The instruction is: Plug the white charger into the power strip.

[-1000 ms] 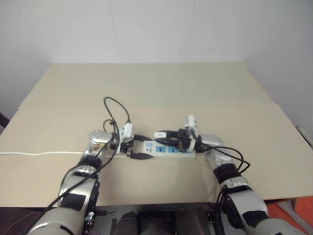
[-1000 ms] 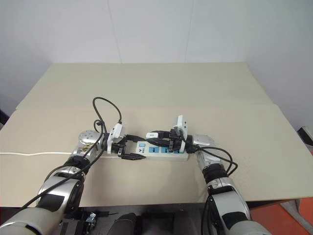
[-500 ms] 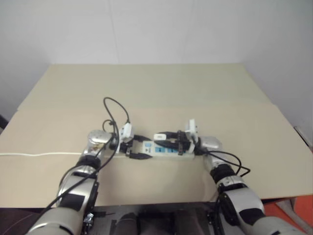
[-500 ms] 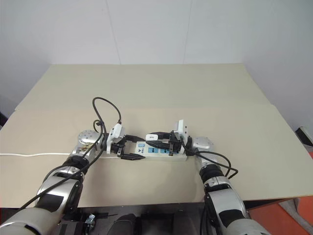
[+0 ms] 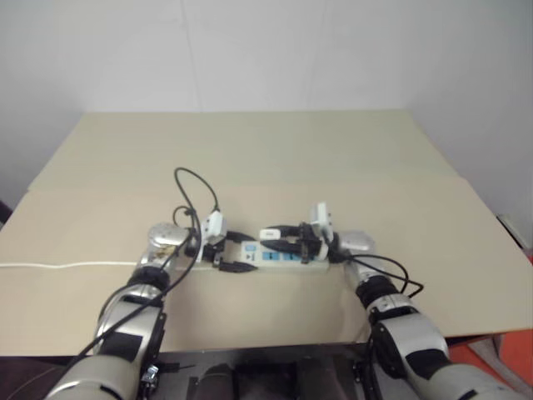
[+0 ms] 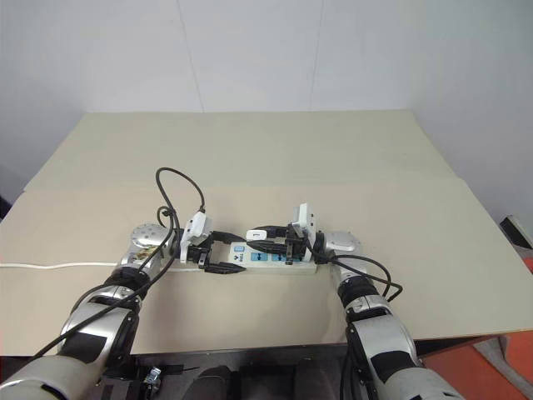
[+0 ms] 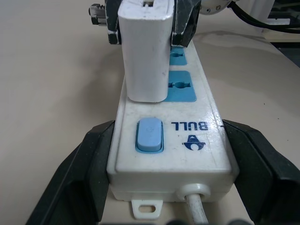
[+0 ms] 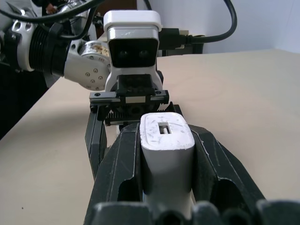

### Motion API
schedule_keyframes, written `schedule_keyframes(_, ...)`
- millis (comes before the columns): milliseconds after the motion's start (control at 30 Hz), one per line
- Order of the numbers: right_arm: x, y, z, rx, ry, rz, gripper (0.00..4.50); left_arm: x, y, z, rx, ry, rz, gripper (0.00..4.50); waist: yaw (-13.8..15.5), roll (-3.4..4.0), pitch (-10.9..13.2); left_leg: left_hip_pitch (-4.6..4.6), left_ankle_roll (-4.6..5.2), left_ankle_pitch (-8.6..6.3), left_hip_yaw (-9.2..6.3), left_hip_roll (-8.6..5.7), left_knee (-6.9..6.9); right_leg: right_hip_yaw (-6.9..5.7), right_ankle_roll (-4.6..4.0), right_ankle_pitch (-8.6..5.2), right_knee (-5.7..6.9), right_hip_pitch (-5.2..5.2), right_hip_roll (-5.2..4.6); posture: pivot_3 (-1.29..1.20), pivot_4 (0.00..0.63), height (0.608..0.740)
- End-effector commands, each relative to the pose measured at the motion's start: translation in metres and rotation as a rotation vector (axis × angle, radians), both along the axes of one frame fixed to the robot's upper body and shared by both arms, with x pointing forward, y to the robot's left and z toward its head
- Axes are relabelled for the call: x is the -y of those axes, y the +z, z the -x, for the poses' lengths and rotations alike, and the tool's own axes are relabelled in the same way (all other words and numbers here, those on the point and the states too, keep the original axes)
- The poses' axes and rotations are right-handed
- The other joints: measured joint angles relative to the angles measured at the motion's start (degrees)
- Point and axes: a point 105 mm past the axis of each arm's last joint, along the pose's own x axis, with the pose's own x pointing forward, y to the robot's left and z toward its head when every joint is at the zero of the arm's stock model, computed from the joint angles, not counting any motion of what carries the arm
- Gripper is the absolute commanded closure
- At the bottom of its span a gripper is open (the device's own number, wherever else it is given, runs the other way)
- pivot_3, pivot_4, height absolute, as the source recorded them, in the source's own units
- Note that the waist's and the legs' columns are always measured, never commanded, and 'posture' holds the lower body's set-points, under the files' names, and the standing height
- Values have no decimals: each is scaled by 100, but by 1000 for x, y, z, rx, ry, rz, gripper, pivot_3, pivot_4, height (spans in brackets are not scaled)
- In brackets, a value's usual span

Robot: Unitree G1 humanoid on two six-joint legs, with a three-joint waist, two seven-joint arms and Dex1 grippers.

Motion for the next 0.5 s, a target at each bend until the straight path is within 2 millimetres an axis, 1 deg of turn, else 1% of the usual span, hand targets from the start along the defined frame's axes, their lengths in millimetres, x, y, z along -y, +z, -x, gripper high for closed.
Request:
schedule_keyframes(33,31,-58,11,-187,-80,184,3361,-8,-3,6,-14,-47,-54,1247,0,0,0,1,0,0,0,0,0,0,0,0,0,1,0,0,150,740)
schedule_keyframes(233,35,-61,11,-232,-68,214,3361,-8,-3,6,-13,-47,-51,1247,0,0,0,1,0,0,-1,0,0,0,-1,-1,0,1,0,0,150,740)
schedule_keyframes(500,37,-60,10,-208,-73,232,3361,-6,-4,6,-11,-45,-47,1247,-1,0,0,9,-1,-1,-1,0,-1,2,-1,-1,0,6,0,0,150,740)
